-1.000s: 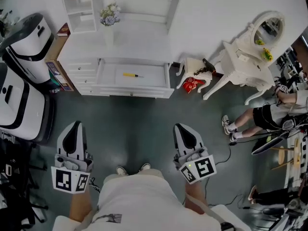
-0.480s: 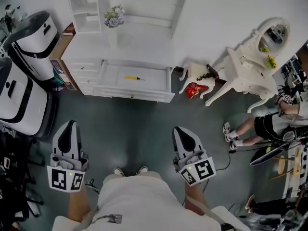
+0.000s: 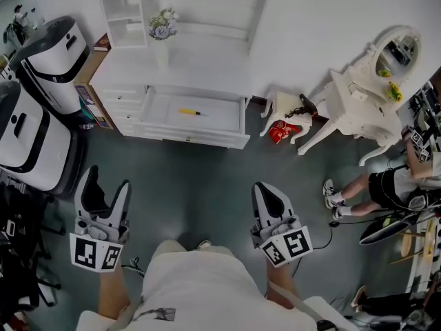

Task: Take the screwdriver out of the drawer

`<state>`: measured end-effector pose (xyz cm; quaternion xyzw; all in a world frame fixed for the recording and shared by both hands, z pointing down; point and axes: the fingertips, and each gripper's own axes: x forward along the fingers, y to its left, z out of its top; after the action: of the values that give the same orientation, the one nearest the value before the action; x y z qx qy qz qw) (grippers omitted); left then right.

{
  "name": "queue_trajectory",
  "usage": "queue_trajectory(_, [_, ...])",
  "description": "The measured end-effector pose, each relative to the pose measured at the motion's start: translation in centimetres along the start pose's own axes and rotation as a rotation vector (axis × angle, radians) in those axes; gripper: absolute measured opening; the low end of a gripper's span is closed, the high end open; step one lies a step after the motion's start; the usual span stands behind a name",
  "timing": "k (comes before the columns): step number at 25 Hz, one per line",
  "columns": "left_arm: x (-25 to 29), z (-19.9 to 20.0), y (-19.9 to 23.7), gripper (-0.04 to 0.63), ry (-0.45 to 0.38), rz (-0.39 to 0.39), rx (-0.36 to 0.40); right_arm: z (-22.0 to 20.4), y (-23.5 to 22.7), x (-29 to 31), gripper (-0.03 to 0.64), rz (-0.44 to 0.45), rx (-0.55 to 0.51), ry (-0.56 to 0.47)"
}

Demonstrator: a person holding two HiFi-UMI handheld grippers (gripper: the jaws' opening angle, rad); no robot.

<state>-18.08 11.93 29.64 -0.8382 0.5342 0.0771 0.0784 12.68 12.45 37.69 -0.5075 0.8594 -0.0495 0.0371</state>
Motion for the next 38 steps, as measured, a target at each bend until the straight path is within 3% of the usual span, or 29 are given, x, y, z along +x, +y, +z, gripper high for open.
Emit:
queue_trajectory(5, [-0.3, -0.4, 0.4, 0.451, 0.031, 0.05, 0.018, -0.8, -0.6, 0.6, 0.009, 0.026, 0.025, 0.009])
queue_trajectory(7, [-0.3, -0.8, 0.8, 0.471, 0.051, 0.067, 0.025, -1.0, -0.4, 1.2, 0.009, 0.041, 0.03, 0.01])
queue_trajectory(16, [1.6, -3.9, 2.2, 0.483, 0.113, 0.063, 0.01, -2.2, -0.8, 3.8, 0.009, 0.05, 0.031, 0.046])
queue_trajectory(24, [10.4, -8.1, 4.7, 0.483, 0.108, -0.032, -0.046, -2.2, -4.7, 9.0, 0.009, -0.043, 0.028, 0.079])
queue_trajectory(38, [28.6, -16.0, 18.2, 0.482, 0.181, -0.157, -0.138, -0.3, -7.5, 30.9, 0.009, -0.102, -0.024, 0.151])
